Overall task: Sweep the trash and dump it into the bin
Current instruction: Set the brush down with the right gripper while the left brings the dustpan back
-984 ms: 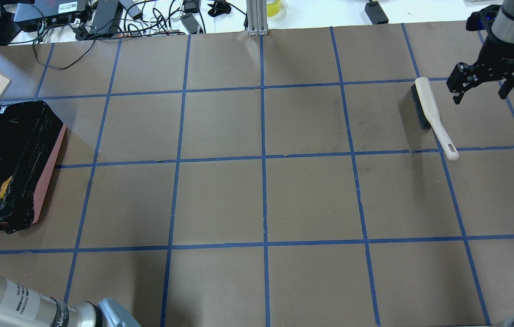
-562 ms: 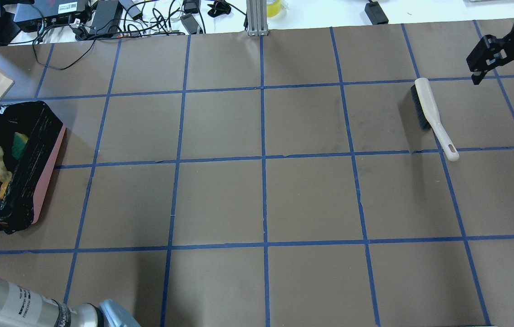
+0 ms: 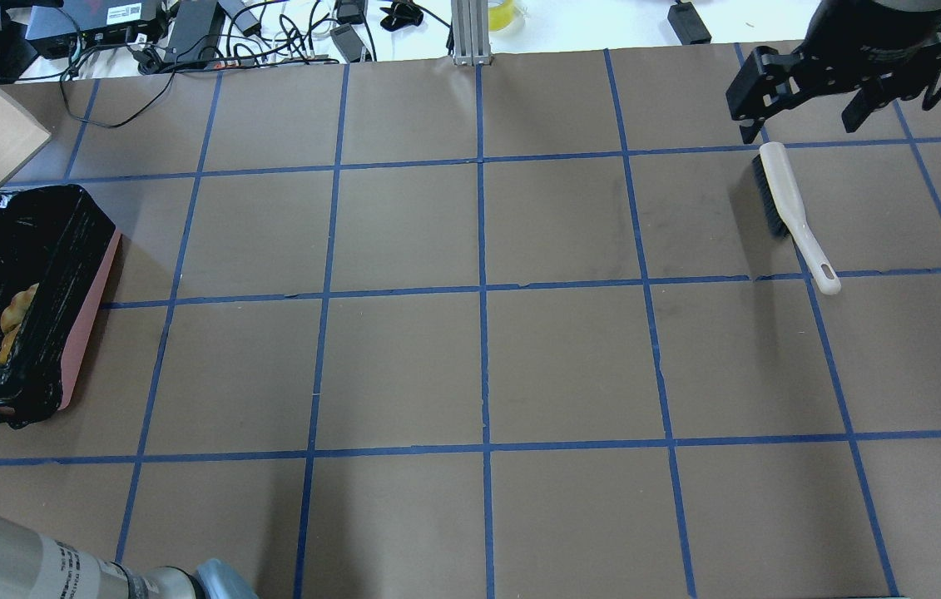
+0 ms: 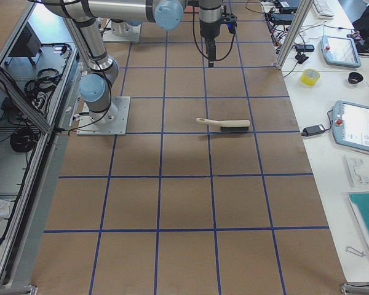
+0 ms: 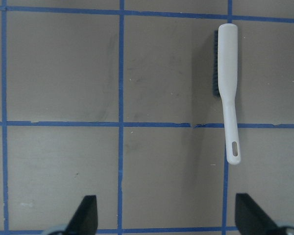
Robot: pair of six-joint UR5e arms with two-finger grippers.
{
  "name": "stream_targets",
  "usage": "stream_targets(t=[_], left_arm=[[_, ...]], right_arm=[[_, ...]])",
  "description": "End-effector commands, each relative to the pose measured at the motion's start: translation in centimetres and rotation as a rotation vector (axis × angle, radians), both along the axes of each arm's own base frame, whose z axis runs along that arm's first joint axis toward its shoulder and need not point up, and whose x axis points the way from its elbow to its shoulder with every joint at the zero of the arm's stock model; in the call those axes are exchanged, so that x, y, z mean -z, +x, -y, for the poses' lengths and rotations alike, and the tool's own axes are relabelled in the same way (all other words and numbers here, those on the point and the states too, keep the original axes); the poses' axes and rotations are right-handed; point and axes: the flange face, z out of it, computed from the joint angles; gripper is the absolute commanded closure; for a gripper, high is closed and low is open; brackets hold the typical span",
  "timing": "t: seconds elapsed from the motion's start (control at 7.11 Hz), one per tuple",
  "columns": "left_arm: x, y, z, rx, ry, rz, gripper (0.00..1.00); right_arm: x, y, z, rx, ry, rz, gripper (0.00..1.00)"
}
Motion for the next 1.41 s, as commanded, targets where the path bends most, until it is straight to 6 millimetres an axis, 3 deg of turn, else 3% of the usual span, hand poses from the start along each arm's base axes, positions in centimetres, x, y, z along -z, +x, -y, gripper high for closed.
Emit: stream_targets(t=[0.0, 0.14, 0.28, 0.42, 0.56, 0.98, 1.12, 1.27], left_arm=[[-2.5, -4.0, 0.7, -0.028, 0.028, 0.087, 1.0], [-2.5, -4.4, 0.8, -0.08, 0.073, 0.115, 1.0], [-2.8, -6.0, 1.1, -0.138, 0.12, 0.091, 1.0], [-3.1, -8.7, 2.0, -0.279, 0.17, 0.046, 1.0], [-2.9, -13.1, 3.3, -0.341, 0.202, -0.021, 1.0], [1.7, -22.6, 5.6, -0.556, 0.322, -0.216, 1.0], [3.8, -26.0, 6.1, -0.665, 0.374, -0.309, 1.0], [7.1, -27.8, 6.8, -0.733, 0.429, -0.365, 1.0]], right_arm=[[0.3, 1.9, -0.6, 0.012, 0.004, 0.008, 0.0], [0.4, 1.9, -0.5, 0.011, 0.007, 0.013, 0.0], [0.5, 1.9, -0.6, 0.012, 0.008, 0.008, 0.0], [0.5, 2.0, -0.6, 0.009, 0.008, 0.015, 0.0], [0.7, 2.0, -0.6, 0.009, 0.013, 0.016, 0.0], [1.4, 1.9, -0.7, 0.009, 0.027, 0.022, 0.0], [1.4, 1.9, -0.7, 0.009, 0.027, 0.022, 0.0], [1.4, 1.9, -0.7, 0.009, 0.027, 0.022, 0.0]])
